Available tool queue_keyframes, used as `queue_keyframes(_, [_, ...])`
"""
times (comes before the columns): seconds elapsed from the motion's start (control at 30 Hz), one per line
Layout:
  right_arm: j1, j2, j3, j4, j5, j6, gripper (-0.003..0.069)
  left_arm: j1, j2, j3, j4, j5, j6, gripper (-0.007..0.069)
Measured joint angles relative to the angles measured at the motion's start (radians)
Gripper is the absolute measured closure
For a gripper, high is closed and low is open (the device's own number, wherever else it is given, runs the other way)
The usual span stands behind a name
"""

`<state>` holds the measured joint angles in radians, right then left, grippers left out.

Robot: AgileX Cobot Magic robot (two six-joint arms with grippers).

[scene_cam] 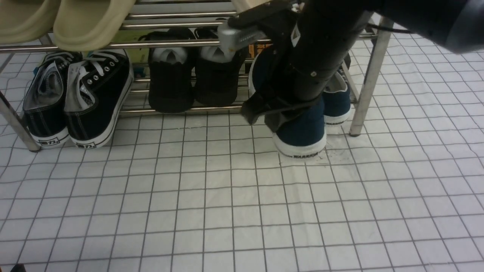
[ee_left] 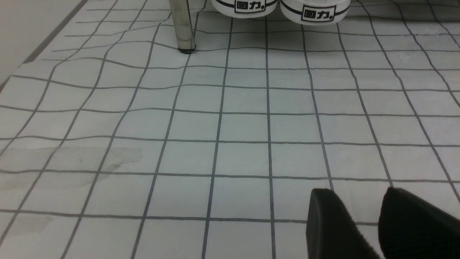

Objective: Take the shoes off the shelf with your hand from the white checkered tablecloth.

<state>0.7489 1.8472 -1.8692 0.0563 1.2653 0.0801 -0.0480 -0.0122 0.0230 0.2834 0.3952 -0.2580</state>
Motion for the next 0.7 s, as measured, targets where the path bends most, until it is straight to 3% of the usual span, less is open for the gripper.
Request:
queue_keyframes(0.23, [0.105, -0.023, 0.161, -0.012, -0.033, 0.138, 0.0621, 0.000, 0.000, 0.000, 0.000, 0.000, 0.000, 0.0384])
queue_keyframes(0.7, [0.074, -0.002, 0.337, -0.006, -0.393, 0.267, 0.0621, 0.000, 0.000, 0.000, 0.000, 0.000, 0.000, 0.0384])
